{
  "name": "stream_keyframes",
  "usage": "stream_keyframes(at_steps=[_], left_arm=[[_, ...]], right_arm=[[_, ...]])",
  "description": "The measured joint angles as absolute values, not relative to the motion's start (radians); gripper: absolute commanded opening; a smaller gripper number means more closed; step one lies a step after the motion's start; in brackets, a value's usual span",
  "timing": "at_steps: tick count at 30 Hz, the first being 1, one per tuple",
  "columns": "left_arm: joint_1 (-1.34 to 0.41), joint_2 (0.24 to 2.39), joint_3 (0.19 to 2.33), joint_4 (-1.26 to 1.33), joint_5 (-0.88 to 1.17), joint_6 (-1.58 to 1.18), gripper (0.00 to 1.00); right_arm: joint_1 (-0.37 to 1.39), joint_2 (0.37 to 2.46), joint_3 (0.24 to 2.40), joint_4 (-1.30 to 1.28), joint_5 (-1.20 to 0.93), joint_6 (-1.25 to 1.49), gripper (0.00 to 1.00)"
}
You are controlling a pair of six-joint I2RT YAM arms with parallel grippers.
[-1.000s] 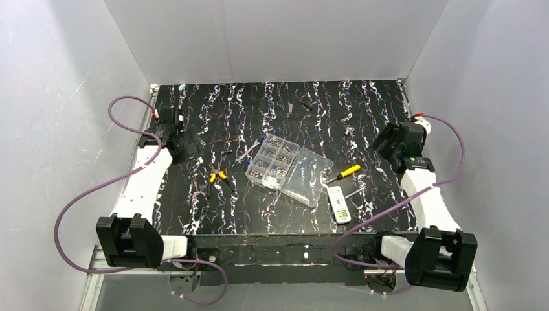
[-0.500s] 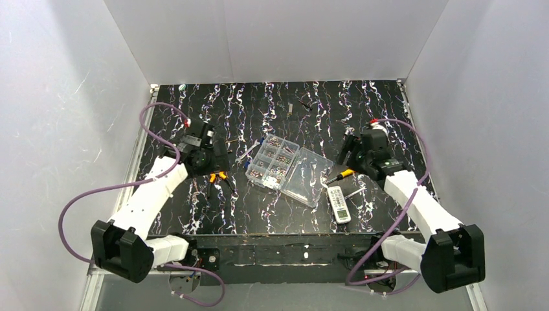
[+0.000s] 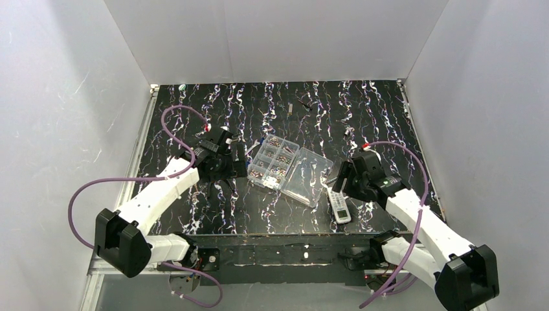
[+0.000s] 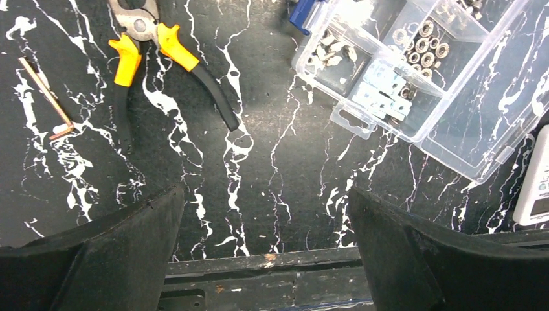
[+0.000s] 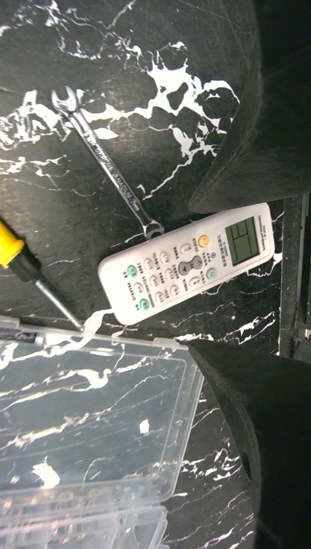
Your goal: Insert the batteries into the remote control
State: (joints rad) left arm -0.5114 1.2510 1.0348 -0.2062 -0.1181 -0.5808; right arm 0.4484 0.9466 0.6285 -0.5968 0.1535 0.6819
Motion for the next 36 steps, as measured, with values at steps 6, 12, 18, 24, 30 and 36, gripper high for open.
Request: stream_keyframes(at_steps=[6,12,18,24,30,36], left_arm=[[-0.529,1.256,1.035,-0.191,-0.088,-0.584,1.0],[-0.535,1.256,1.035,-0.19,-0.081,-0.58,0.99],[-0.537,1.256,1.017,-0.182,-0.081,-0.584,1.0],[-0.537,1.257,1.006,-0.166,-0.082,-0.596,1.0],[-0.537,1.278,0.999,-0.138,-0.08,-0.613,0.99],[-0.539,1.279,0.96,-0.112,-0.072,-0.628,1.0]], right_arm=[[0.448,0.986,0.588,-0.614,0.105,0.701,0.79],[0.45,1.036,0.542,-0.613,0.044,0.719,0.8],[0.45,1.047,0.521,-0.601,-0.021,0.727,0.76],[0.463,1.127,0.545,-0.604,-0.041,0.728,0.69],[0.484,1.186,0.581,-0.634,-0.016,0.73,0.68],[0.524,1.237,0.617,-0.663,0.025,0.739,0.71]])
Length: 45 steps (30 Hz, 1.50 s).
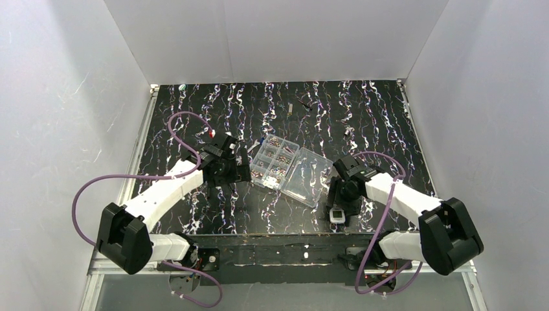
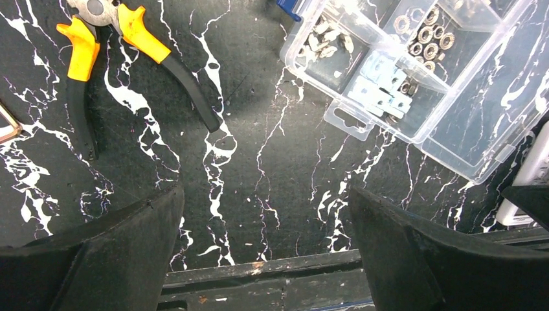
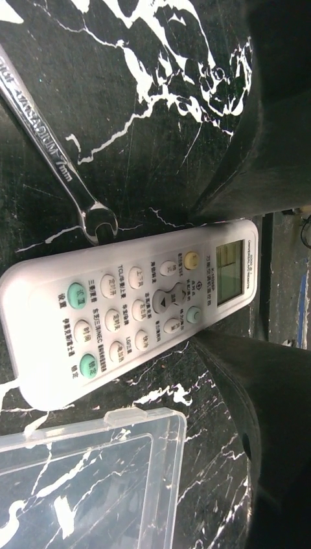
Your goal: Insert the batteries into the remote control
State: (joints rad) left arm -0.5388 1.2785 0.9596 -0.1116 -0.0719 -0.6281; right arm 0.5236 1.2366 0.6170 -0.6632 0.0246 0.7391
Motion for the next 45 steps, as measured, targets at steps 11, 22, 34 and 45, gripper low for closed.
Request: stream_keyframes(at_steps=[11,22,34,45], left_arm=[[-0.539,1.266,0.923,-0.102,-0.069,-0.642,1.0],[-0.539,1.174,0.906,-0.092,-0.062,-0.691,1.0],[-0.539,1.168,1.005,0.044,0.107,-0.824,0.99],[-0.544,1.272,1.034,0.212,0.211,-1.022,1.0]], right_arm=[[0.603,1.303,0.661,-0.709,0.111,0.765,0.39],[0.631,1.112,0.676,-0.76,0.162,0.729,0.06],[0.631,0.998,0.831,-0.62,-0.09,0.546,0.01],[0.714,1.264,0.987,-0.498,-0.395,0.472,0.01]])
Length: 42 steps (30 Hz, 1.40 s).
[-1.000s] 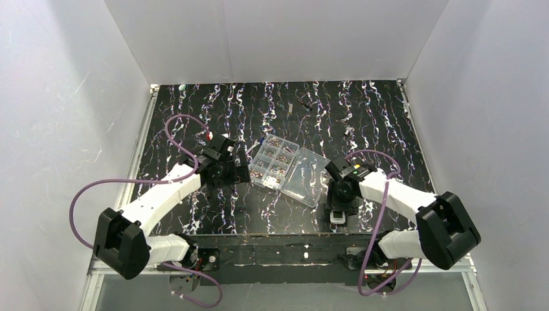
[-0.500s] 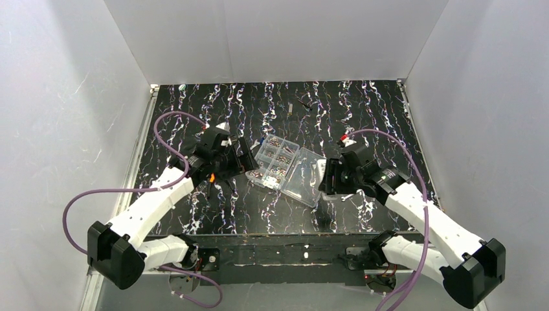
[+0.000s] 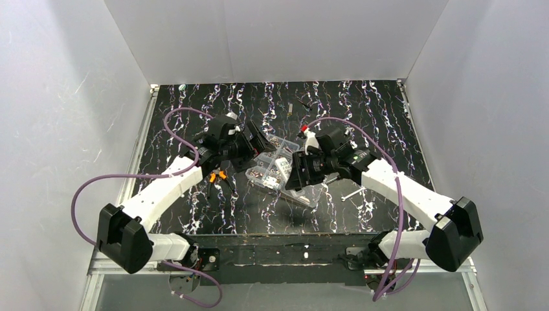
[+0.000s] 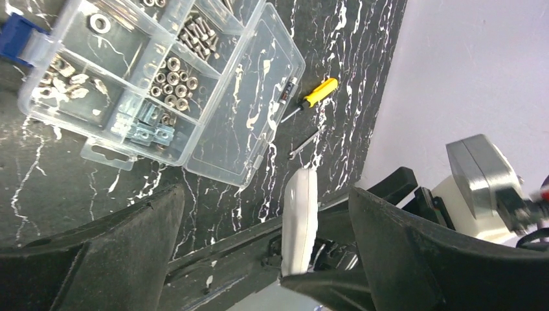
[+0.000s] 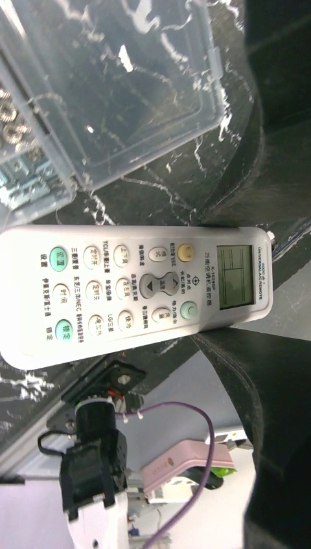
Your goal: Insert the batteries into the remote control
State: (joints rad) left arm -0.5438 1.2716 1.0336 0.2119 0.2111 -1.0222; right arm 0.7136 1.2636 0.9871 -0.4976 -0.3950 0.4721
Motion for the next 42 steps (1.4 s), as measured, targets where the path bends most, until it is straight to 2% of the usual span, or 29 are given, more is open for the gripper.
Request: stream_keyframes(at_steps=[3,10,12,17,21,30,32,35,37,39,40,42], left_arm=[[-0.552,1.292,1.037,0.223,0.227,-1.043,0.99],[-0.577,1.295,1.037,0.239,0.246,-1.1,0.84],[-0.594,1.297,1.037,0.253,0.249,-1.111,0.72],[-0.617,1.298,1.035,0.279,0.25,-1.123,0.57],[-0.625,1.298,1.023,0.294,0.252,-1.125,0.5],[-0.628,1.298,1.006,0.329,0.262,-1.139,0.22],[-0.629,1.298,1.005,0.331,0.261,-1.137,0.13],[-0.629,1.298,1.005,0.334,0.259,-1.139,0.01],[-0.628,1.298,1.004,0.339,0.258,-1.139,0.0],[-0.628,1.298,1.004,0.345,0.259,-1.139,0.0],[-0.629,1.298,1.002,0.35,0.259,-1.14,0.0],[-0.629,1.296,0.994,0.367,0.265,-1.136,0.0]], right_arm=[[0.727,1.271,1.001,-0.468,-0.43,0.471,0.01],[0.729,1.323,1.014,-0.392,-0.478,0.479,0.01],[0.729,1.338,1.039,-0.382,-0.486,0.487,0.01],[0.729,1.338,1.055,-0.364,-0.493,0.49,0.01],[0.729,1.338,1.06,-0.355,-0.496,0.491,0.01],[0.729,1.337,1.06,-0.355,-0.473,0.493,0.03],[0.729,1.334,1.062,-0.356,-0.457,0.49,0.09],[0.735,1.33,1.068,-0.363,-0.431,0.482,0.31],[0.736,1.33,1.074,-0.37,-0.426,0.478,0.46],[0.736,1.327,1.077,-0.374,-0.419,0.47,0.67],[0.736,1.323,1.077,-0.376,-0.416,0.467,0.72],[0.735,1.311,1.078,-0.374,-0.41,0.466,0.77]])
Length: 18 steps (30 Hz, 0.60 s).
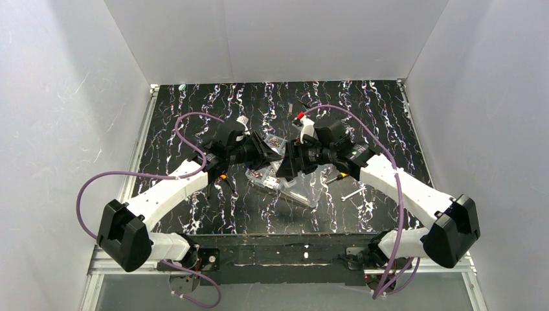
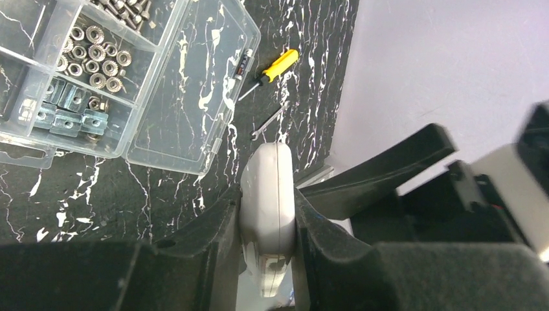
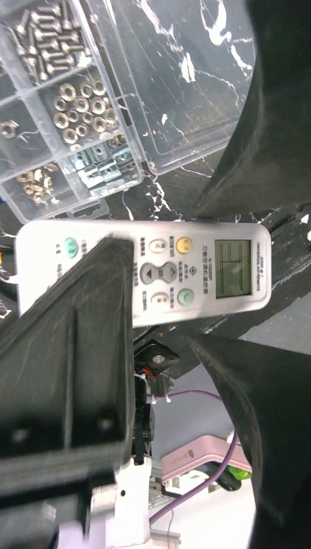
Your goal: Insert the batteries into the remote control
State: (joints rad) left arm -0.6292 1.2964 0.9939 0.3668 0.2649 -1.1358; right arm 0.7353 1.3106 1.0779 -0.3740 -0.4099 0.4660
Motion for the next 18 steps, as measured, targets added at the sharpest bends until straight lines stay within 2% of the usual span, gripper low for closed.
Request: stream_keyframes(at_steps=[8,18], left_arm=[[-0.631,1.295,0.962,0.407,0.327,-1.099,0.0],[-0.631,1.272,0.962,0.423,0.374,-1.025,0.0]], right_arm=[[0.734,1.278,1.145,-0.366,-0.397,0.445,0.81],[0.693,1.202,1.15,-0.374,-0.363,0.447,0.72]])
